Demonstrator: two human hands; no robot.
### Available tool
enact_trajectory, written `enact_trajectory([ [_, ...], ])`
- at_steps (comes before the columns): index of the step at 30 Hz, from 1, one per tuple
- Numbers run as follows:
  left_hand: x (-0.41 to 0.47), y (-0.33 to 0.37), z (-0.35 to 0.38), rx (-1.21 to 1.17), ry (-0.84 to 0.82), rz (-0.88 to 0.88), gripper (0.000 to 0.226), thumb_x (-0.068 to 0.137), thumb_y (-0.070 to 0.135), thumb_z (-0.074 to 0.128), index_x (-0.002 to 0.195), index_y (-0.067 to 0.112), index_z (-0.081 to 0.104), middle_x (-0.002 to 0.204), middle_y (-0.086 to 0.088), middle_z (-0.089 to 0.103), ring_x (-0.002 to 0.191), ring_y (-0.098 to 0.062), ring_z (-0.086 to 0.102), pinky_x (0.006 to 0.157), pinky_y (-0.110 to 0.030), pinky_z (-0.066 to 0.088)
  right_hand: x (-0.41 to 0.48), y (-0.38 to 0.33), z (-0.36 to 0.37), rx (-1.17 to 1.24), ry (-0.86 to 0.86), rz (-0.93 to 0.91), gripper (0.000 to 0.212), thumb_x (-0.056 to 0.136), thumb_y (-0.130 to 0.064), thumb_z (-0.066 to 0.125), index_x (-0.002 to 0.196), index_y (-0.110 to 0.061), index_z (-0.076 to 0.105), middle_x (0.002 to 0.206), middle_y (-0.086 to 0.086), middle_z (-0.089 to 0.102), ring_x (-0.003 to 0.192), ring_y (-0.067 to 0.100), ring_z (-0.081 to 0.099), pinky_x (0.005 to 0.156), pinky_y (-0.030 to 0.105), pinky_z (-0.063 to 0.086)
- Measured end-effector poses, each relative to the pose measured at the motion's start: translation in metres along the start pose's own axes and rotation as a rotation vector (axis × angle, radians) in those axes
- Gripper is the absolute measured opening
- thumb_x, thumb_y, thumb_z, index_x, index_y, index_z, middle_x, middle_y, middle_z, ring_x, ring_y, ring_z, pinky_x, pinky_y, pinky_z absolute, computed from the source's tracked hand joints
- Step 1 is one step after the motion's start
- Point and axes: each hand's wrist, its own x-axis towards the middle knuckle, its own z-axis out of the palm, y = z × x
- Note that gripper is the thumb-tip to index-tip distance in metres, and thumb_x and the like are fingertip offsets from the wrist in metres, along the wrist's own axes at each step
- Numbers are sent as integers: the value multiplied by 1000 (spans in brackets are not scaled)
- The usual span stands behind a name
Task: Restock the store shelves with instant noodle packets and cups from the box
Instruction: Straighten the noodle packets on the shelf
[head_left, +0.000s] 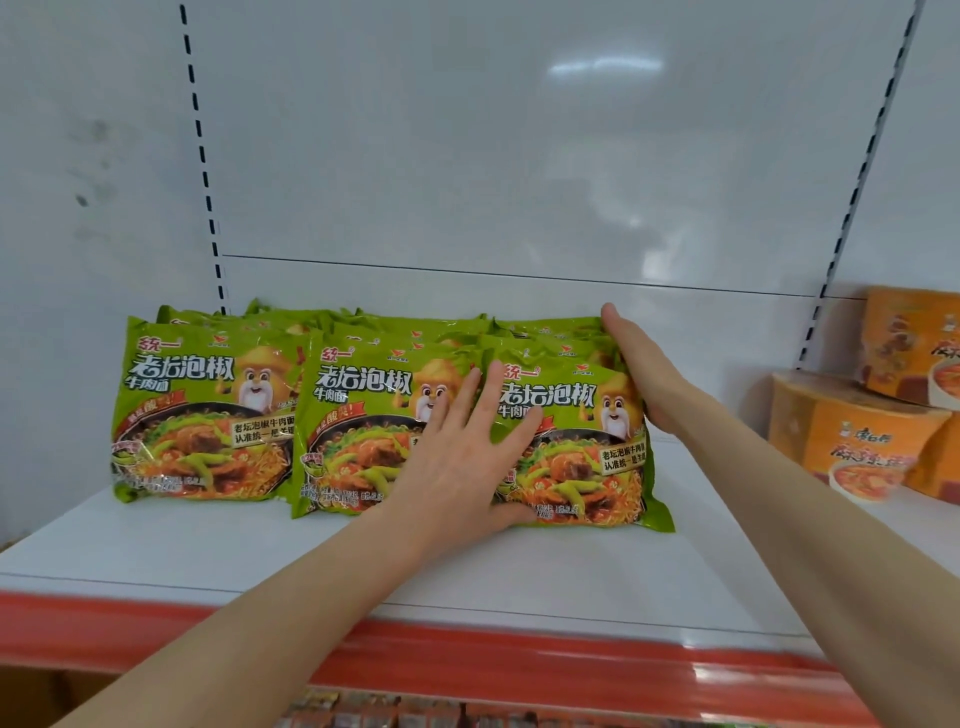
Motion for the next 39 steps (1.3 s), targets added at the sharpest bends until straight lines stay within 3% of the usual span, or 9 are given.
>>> enact_trajectory([
  [7,1,-1,5,37,15,-16,93,78,71,43,146,34,-8,145,-13,-35,141,-34,-19,114,-49,-5,-2,-5,4,-62,-92,8,78,75,-74,42,133,-22,43,132,5,54,112,24,58,103,43,42],
  [13,-4,-6,-4,-25,12,-7,94,75,77,35,145,34,-10,143,-8,-38,139,-28,-24,114,-48,-7,-61,-30,-6,-639,242,-454,66,85,-57,49,140,-22,37,154,7,20,143,20,16,114,37,16],
  [16,-15,-28,-7,9,148,26,95,68,82,22,145,33,-4,147,-10,-25,138,-29,-18,110,-59,3,-105,-22,6,-932,49,-629,83,66,-69,48,135,-22,46,150,14,29,141,29,21,112,47,20],
  [21,-28,-61,-4,166,61,41,105,66,72,57,144,35,-2,148,-9,-16,137,-33,-14,102,-70,15,-114,11,25,-1402,-38,-885,75,61,-65,58,124,-27,45,134,21,50,123,43,48,85,66,43],
  [24,-29,-63,-1,245,94,21,107,43,69,74,136,28,40,145,-18,30,132,-38,30,78,-73,36,-109,15,30,-1466,-36,-934,86,49,-54,82,121,-28,44,130,19,55,117,42,54,77,63,48],
  [27,-23,-57,1,255,110,-22,104,34,62,82,127,24,55,138,-21,45,126,-42,43,75,-75,36,-105,15,33,-1524,1,-948,89,42,-52,85,117,-28,44,126,16,59,114,38,57,75,60,49],
  [32,-23,-53,4,178,146,-11,104,39,60,82,131,24,50,142,-22,39,131,-41,35,81,-74,34,-103,19,37,-1542,64,-956,88,43,-47,87,116,-25,45,127,16,58,115,38,56,76,62,47],
  [35,-30,-61,3,89,134,8,91,70,61,64,144,28,23,154,-16,11,140,-32,-4,100,-70,17,-103,21,37,-1544,57,-945,88,43,-48,86,117,-26,44,129,16,57,117,38,55,77,63,47],
  [39,-45,-69,0,134,136,5,72,72,61,42,135,26,36,144,-17,39,135,-33,27,88,-70,33,-101,20,35,-1515,30,-953,86,47,-50,85,120,-28,45,132,15,55,119,37,53,80,63,45],
])
